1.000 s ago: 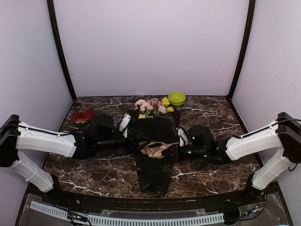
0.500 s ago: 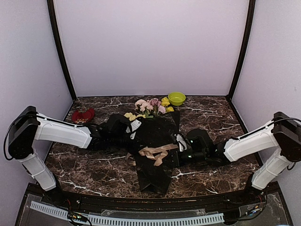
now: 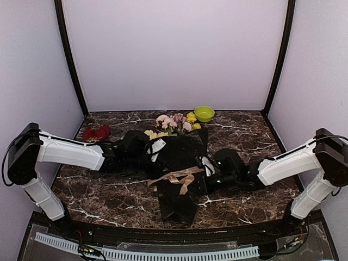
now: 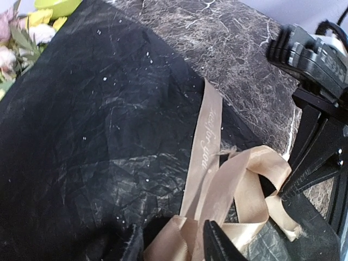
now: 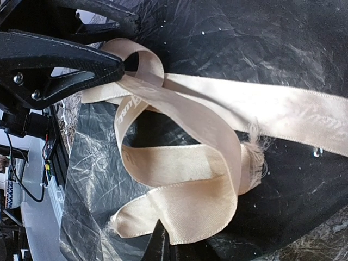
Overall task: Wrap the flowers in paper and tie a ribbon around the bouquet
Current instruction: Cross the ribbon over the folded bouquet.
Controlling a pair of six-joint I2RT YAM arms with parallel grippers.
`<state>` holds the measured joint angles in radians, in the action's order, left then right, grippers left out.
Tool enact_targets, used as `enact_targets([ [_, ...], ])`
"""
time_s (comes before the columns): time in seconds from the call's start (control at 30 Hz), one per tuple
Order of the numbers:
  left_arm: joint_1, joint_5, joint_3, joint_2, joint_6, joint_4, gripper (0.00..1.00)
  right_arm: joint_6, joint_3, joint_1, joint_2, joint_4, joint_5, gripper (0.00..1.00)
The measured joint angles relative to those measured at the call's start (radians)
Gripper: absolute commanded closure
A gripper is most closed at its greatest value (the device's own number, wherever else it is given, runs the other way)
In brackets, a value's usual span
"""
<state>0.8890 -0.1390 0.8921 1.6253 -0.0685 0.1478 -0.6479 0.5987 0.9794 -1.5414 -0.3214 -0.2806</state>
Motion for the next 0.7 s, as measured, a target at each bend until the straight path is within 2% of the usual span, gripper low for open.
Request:
enact_targets([
  [0.4,0.000,0.028,0.043,-0.032,0.032,-0.037,0.60,0.059,0.024,0.011,0.068,0.138,-0.004,1.00],
  [0.7,0.000,0.045,0.121,0.041,0.039,-0.107,0.58,0.076,-0.005,0.042,0.071,0.180,-0.039,1.00],
])
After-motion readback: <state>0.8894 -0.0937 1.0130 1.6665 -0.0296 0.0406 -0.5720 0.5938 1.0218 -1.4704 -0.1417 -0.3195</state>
